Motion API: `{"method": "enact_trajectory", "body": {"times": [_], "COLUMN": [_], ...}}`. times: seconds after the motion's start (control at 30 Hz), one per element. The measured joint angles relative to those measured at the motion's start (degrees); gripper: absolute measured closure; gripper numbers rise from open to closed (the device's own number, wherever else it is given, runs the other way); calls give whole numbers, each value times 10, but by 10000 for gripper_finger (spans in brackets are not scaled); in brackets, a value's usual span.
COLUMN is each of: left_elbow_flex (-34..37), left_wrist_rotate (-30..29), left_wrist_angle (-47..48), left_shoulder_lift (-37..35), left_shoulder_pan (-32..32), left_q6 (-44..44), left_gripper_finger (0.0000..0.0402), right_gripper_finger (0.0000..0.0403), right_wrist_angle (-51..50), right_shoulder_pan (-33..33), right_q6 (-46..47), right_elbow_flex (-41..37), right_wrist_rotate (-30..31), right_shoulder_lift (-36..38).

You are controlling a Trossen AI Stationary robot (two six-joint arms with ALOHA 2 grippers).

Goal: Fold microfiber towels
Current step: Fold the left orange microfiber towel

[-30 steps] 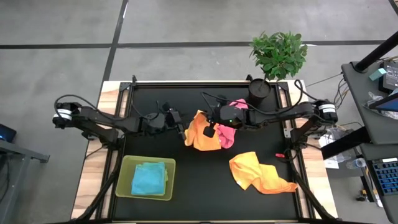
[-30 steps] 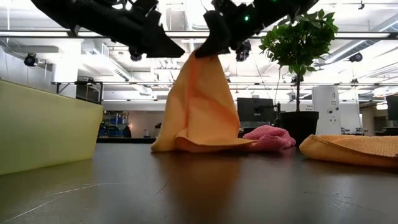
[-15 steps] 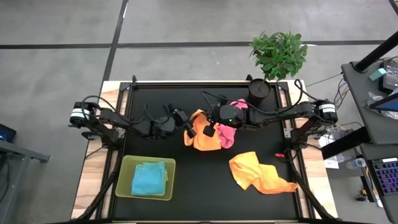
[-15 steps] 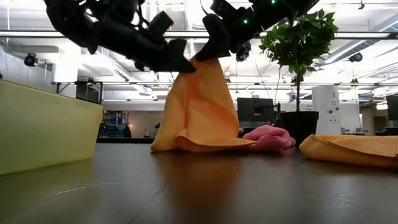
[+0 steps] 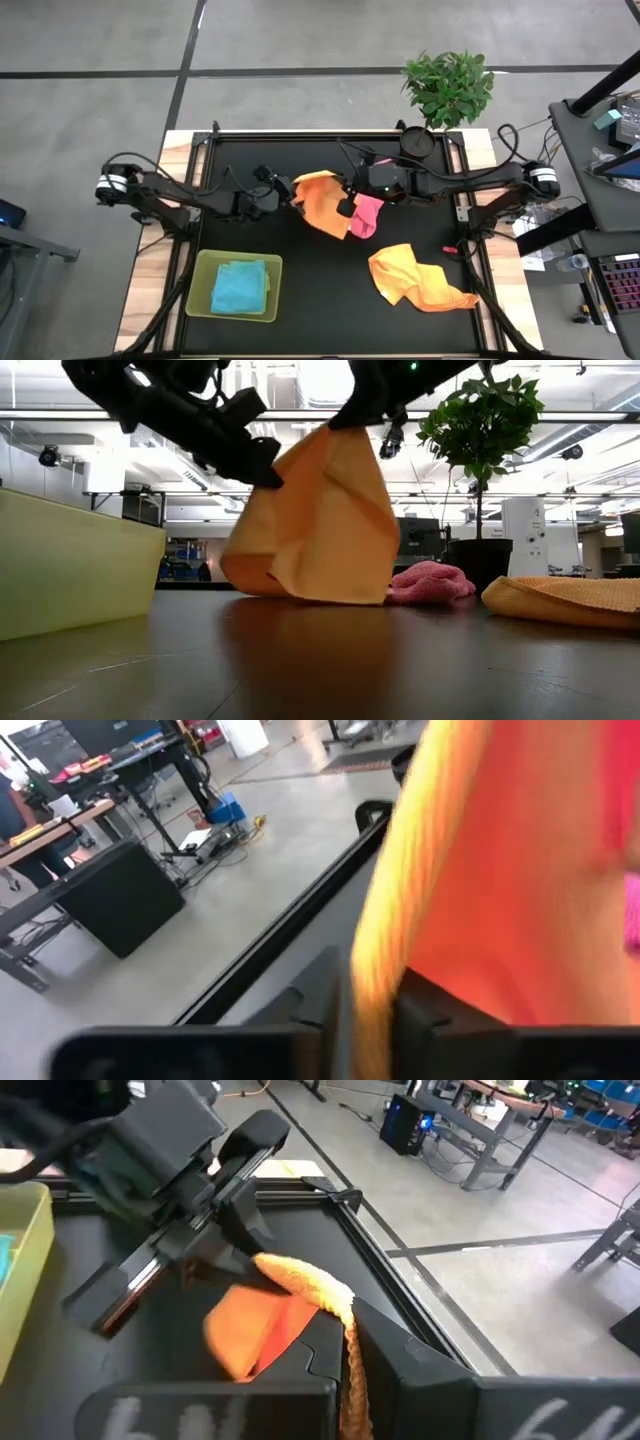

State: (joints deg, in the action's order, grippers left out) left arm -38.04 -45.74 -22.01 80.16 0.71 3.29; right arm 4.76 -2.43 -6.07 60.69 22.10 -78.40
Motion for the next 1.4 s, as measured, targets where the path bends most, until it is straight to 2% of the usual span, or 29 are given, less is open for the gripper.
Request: {"method": "enact_trajectory", "body": {"times": [0.07, 0.2, 0.47, 0.8, 0.87, 1.03, 1.1, 1.27, 1.4], "left_elbow_flex": [1, 1, 2, 11, 11, 12, 12, 12, 12], "left_wrist_rotate": [1, 3, 5, 9, 47, 230, 273, 290, 277], "left_wrist_angle": [29, 64, 144, 170, 185, 213, 237, 326, 343], "left_shoulder_lift": [-16, -40, -85, -111, -112, -117, -120, -142, -164], "left_shoulder_pan": [0, 0, 0, 0, 0, 0, 1, 0, 0], "left_q6": [0, 0, 0, 7, 23, 50, 50, 47, 46], "left_gripper_finger": [392, 399, 401, 401, 401, 401, 401, 402, 402], "right_gripper_finger": [394, 394, 394, 394, 394, 394, 394, 394, 394], "right_wrist_angle": [-5, -9, -22, -49, -55, -78, -88, -124, -148], "right_shoulder_pan": [5, 15, 24, 26, 26, 26, 26, 25, 25], "right_q6": [0, -7, -15, -16, -23, -30, -31, -40, -34], "right_elbow_flex": [0, 0, -1, -1, -1, -1, -1, 3, 10], "right_wrist_rotate": [0, -1, -1, -1, -1, -1, -2, 0, 0], "right_shoulder_lift": [7, 13, 35, 59, 59, 60, 60, 62, 63]}}
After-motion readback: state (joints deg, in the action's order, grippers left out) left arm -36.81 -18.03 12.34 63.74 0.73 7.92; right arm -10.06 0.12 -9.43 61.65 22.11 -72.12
